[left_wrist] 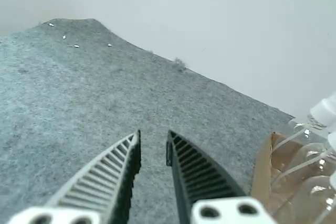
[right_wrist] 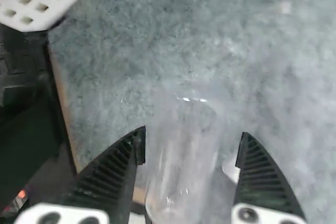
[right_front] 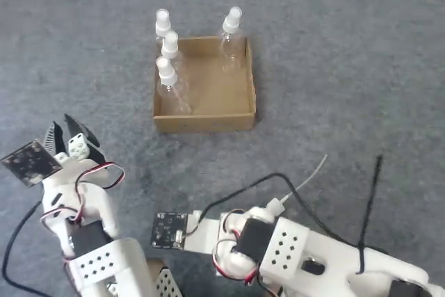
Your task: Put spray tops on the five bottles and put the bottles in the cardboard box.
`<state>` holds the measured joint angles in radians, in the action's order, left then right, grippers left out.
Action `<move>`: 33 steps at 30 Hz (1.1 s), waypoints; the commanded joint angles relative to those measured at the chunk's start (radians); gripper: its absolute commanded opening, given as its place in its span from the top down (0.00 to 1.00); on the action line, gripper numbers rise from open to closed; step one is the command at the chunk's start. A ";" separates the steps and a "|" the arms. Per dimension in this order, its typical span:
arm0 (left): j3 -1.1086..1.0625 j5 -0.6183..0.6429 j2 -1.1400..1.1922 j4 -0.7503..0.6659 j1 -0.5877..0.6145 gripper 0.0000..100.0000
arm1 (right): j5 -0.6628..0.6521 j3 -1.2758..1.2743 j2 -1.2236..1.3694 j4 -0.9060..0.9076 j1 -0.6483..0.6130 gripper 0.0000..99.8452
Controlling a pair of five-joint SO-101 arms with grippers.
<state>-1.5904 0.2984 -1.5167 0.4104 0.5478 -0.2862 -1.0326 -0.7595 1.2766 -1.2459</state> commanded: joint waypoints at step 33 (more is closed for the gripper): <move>0.012 0.011 0.009 -0.034 0.005 0.92 | 0.161 0.155 -0.035 -0.090 0.535 0.97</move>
<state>-1.5904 0.2984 -1.5167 0.4104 0.5524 -0.2018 -0.9728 -0.7595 1.1845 -0.7948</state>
